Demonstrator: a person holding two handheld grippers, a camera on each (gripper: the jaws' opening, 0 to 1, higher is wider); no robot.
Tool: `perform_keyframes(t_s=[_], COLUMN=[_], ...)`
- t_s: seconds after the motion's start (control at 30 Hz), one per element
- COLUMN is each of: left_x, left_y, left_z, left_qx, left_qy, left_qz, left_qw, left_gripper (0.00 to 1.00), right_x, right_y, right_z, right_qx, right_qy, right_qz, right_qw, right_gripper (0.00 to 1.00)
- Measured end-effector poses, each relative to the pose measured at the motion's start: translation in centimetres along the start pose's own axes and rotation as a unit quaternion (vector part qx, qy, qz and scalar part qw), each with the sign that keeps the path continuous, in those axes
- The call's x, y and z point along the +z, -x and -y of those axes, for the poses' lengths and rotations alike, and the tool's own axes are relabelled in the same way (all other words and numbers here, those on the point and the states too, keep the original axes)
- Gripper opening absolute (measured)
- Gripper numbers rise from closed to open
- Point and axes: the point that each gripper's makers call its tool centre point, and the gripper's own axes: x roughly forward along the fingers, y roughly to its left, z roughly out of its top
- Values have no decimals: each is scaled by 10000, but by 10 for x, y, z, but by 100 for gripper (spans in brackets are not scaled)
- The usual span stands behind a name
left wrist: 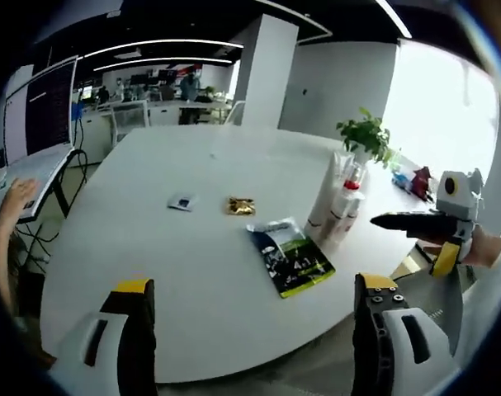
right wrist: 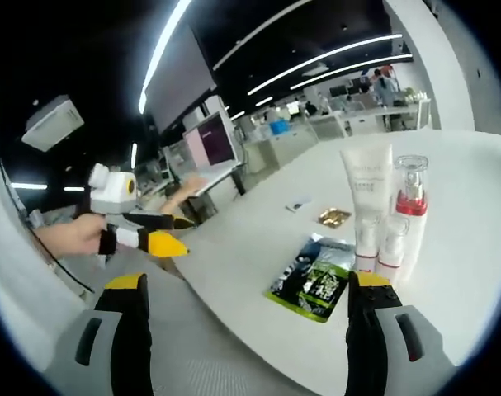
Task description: Arrange the skincare products in the storage area until every visible bottle or jar stands upright without overlapping.
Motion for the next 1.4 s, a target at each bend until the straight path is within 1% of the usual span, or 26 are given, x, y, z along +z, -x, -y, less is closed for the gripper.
perform_keyframes(t_s=[0.07, 0.13, 0.23, 0.3, 0.37, 0.43, 0.47, 0.5, 0.53, 0.6, 0.77, 0.83, 0.87, 0.9, 0.97, 1.03, 1.17, 1.2, 1.23, 1.3, 1.33, 1.4], left_x=[7, 12, 17, 19, 18, 20, 18, 15, 16, 14, 10, 8, 4, 5, 10, 13, 20, 21, 25, 26, 28, 29], left_y=[-7, -14, -27, -32, -41, -50, -53, -57, -61, -68, -91, -99, -100, -103, -115, -122, -139, -144, -153, -153, -160, -168], left_z=[3, 7, 8, 11, 14, 16, 16, 18, 17, 15, 11, 9, 6, 7, 10, 11, 15, 14, 12, 13, 10, 7], left_qx=[-32, -81, -162, -199, -255, -266, -258, -269, -243, -237, -277, -283, -199, -233, -271, -288, -284, -293, -302, -301, -299, -261], left_qy=[-98, -138, -293, -320, -390, -457, -479, -514, -505, -489, -512, -493, -518, -596, -618, -539, -659, -653, -660, -657, -660, -614], left_qz=[-30, -107, -232, -281, -457, -530, -610, -751, -750, -859, -1078, -1263, -1445, -1462, -1406, -1495, -1516, -1535, -1563, -1575, -1600, -1659], left_qw=[9999, 9998, 9992, 9989, 9979, 9972, 9967, 9955, 9956, 9948, 9925, 9904, 9879, 9872, 9878, 9869, 9858, 9856, 9850, 9849, 9844, 9839], left_gripper=[94, 94, 92, 92, 92, 91, 90, 89, 88, 87, 87, 86, 87, 87, 88, 87, 87, 87, 86, 86, 86, 86], right_x=[1, 6, 6, 8, 7, 7, 8, 8, 8, 8, 8, 7, 6, 6, 6, 5, 3, 2, 2, 1, 1, 1], right_y=[0, 3, 3, 3, 3, 4, 4, 4, 4, 5, 5, 5, 4, 4, 4, 4, 4, 4, 4, 3, 3, 3], right_z=[0, -1, 1, 2, 2, 4, 5, 7, 9, 10, 10, 11, 11, 11, 12, 13, 13, 14, 14, 16, 17, 18], right_qx=[7, 29, 15, 12, -3, -30, -40, -64, -87, -116, -125, -152, -160, -165, -185, -192, -207, -223, -225, -242, -255, -277], right_qy=[-13, -41, -75, -79, -113, -150, -163, -201, -218, -251, -286, -281, -287, -298, -321, -343, -383, -404, -410, -439, -461, -485], right_qz=[13, 183, 213, 253, 234, 261, 274, 290, 300, 328, 323, 300, 293, 287, 276, 258, 219, 191, 189, 184, 179, 179], right_qw=[10000, 9998, 9997, 9996, 9997, 9995, 9995, 9994, 9993, 9991, 9990, 9990, 9990, 9990, 9989, 9989, 9988, 9988, 9987, 9986, 9985, 9983], right_gripper=[99, 99, 99, 99, 99, 99, 98, 98, 98, 98, 98, 98, 98, 98, 98, 98, 98, 98, 98, 98, 98, 98])
